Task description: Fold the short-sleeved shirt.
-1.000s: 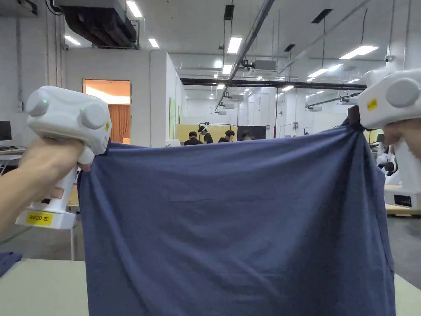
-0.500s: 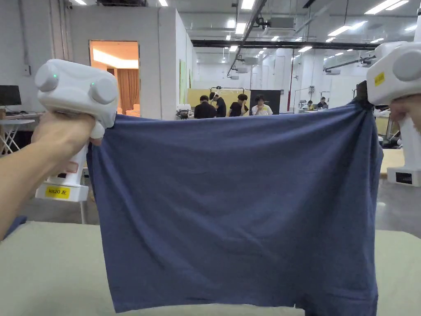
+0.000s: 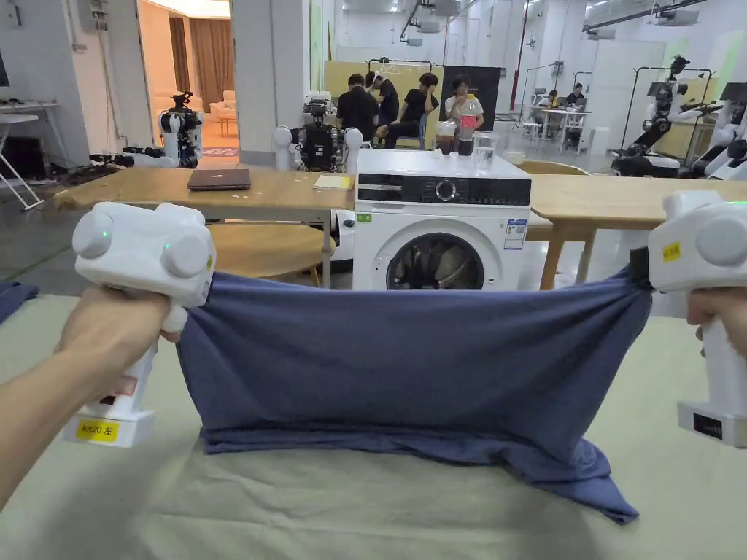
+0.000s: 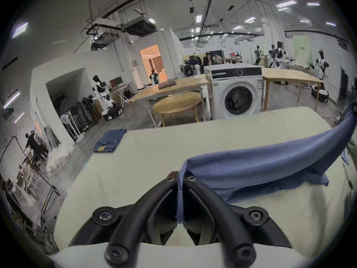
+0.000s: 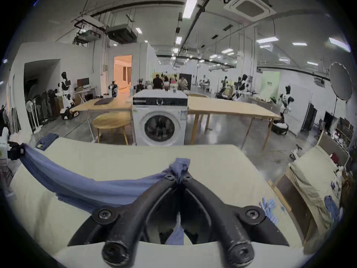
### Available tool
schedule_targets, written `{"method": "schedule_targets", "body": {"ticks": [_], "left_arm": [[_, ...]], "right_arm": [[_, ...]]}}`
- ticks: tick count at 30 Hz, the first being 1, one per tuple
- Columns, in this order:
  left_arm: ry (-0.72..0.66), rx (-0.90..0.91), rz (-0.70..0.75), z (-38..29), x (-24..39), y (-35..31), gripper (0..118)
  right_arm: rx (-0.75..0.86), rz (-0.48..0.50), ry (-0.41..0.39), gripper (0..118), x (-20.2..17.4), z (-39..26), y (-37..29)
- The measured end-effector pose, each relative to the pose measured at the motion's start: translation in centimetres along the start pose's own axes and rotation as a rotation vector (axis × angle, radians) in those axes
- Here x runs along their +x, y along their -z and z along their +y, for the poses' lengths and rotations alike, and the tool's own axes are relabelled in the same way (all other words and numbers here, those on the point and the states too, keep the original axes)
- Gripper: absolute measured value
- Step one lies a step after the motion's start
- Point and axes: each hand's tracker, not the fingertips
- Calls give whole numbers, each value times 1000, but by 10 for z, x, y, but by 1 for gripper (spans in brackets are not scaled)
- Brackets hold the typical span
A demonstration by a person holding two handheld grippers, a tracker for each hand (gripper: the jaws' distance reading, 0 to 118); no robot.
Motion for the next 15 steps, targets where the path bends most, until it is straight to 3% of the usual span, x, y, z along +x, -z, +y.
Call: {"method": "schedule_targets", "body": {"ticks": [15], "left_arm": [[-17, -28, -116, -171, -32, -142, 0]], "right_arm": [[-24, 102, 13, 0, 33, -167, -182]]}}
